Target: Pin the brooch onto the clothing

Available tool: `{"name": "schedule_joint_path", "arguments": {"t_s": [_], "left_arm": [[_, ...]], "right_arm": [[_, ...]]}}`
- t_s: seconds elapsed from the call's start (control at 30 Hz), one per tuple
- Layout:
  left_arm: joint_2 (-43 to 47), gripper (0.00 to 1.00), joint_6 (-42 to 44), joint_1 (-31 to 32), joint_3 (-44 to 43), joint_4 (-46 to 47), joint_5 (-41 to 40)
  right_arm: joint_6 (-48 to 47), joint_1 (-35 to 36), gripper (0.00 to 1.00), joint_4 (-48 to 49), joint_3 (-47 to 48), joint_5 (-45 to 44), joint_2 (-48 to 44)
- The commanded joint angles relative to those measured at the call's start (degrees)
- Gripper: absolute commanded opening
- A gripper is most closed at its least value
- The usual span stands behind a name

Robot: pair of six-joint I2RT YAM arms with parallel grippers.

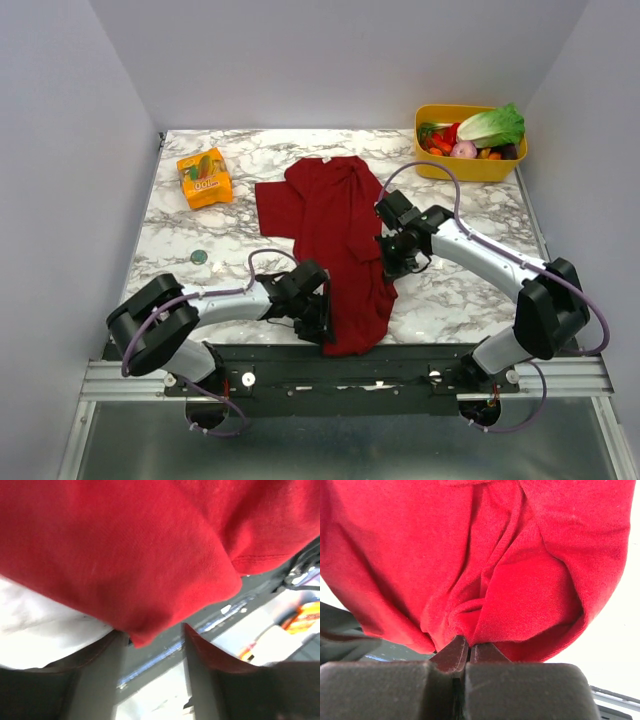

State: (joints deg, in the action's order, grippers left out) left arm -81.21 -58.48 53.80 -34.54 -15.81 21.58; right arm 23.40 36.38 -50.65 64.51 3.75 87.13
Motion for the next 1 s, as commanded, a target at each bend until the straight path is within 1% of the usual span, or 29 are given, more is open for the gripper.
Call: {"name": "schedule_joint_path", "arguments": {"t_s": [0.0,0.03,0.07,0.13,0.17,0.2,0.23,0.3,0.37,0.4,0.43,0.47,0.5,0.53,0.57,0.63,0.67,0.7,0.73,0.77,0.83,0.87,0.97], "left_arm": [[-5.4,0.26,1.2,0.9,1.7,1.8,-6.5],[-5.5,0.18,1.7,0.9,1.2,1.2,-7.1],[-5.3,0.0,2.4,0.9,0.1,0.6,-7.5],[-2.8,0.0,4.7,0.9,-1.5,-3.9,-11.1],[-1.6,0.0,5.6,0.7,-3.8,-6.1,-12.5],[1.1,0.0,6.7,0.5,-5.2,-10.8,-14.5],[2.4,0.0,9.1,0.2,-6.6,-13.3,-17.6],[6.7,0.0,11.3,-2.4,-11.1,-19.7,-19.8],[9.7,0.0,15.4,-5.4,-15.3,-22.8,-21.1],[12.6,0.0,17.0,-8.7,-17.0,-25.1,-21.1],[14.0,0.0,18.5,-10.5,-18.9,-26.1,-21.1],[15.3,0.0,21.9,-12.2,-23.3,-27.0,-22.5],[17.0,0.0,23.3,-15.3,-26.1,-28.4,-23.2],[17.5,0.0,24.9,-16.5,-29.2,-29.1,-23.8],[17.6,0.0,26.0,-17.4,-36.4,-29.9,-25.6],[16.0,0.0,29.5,-18.6,-44.7,-32.1,-27.1],[15.2,0.0,30.4,-18.6,-52.8,-32.6,-27.8],[13.6,0.0,31.7,-18.6,-56.8,-33.2,-28.3],[13.0,0.0,32.1,-18.6,-60.5,-33.3,-28.3],[12.4,0.0,32.5,-18.6,-67.1,-33.3,-28.1],[10.9,0.0,34.2,-18.6,-73.4,-33.8,-28.6],[10.5,0.0,34.9,-18.6,-79.0,-34.3,-28.7],[9.6,0.0,37.2,-18.6,-87.9,-36.5,-30.5]], "right_arm": [[-1.1,0.3,0.01,-1.2,2.1,-2.0,-2.1],[-1.1,0.3,0.01,-1.4,2.1,-2.2,-2.4],[-1.1,0.3,0.01,-1.5,2.2,-2.3,-2.6],[-1.0,0.2,0.01,-1.6,2.3,-2.7,-3.5],[-0.9,0.3,0.01,-1.7,2.5,-2.9,-4.0],[-0.9,0.2,0.01,-1.8,2.7,-3.2,-4.4],[-0.9,0.2,0.01,-2.1,3.7,-3.4,-5.4],[-1.1,-0.2,0.0,-2.4,4.9,-3.7,-6.6],[-1.8,-0.5,0.0,-3.0,7.6,-5.9,-8.8],[-2.1,-0.6,0.0,-3.0,8.8,-7.5,-9.6],[-2.9,-0.7,0.0,-3.0,9.9,-8.2,-10.7],[-5.1,-0.7,0.01,-2.6,12.5,-8.5,-12.6],[-5.9,-0.7,0.0,-2.2,13.8,-10.4,-13.9],[-6.6,-0.7,0.0,-1.3,15.5,-11.6,-15.0],[-8.4,-0.7,0.0,-0.7,16.9,-12.5,-17.1],[-10.4,-0.8,0.0,1.4,21.8,-14.5,-19.2],[-11.7,-0.7,0.0,2.1,23.4,-15.1,-20.5],[-12.4,-0.8,0.0,2.9,25.1,-14.8,-22.7],[-12.9,-0.6,0.0,5.1,27.6,-14.3,-24.1],[-14.0,-0.7,0.01,6.3,28.8,-13.9,-25.3],[-15.5,-0.8,0.01,9.2,30.9,-10.1,-29.1],[-16.4,-0.7,0.0,9.9,31.5,-8.5,-30.2],[-19.8,-0.7,0.01,10.7,33.7,-0.9,-33.8]]}}
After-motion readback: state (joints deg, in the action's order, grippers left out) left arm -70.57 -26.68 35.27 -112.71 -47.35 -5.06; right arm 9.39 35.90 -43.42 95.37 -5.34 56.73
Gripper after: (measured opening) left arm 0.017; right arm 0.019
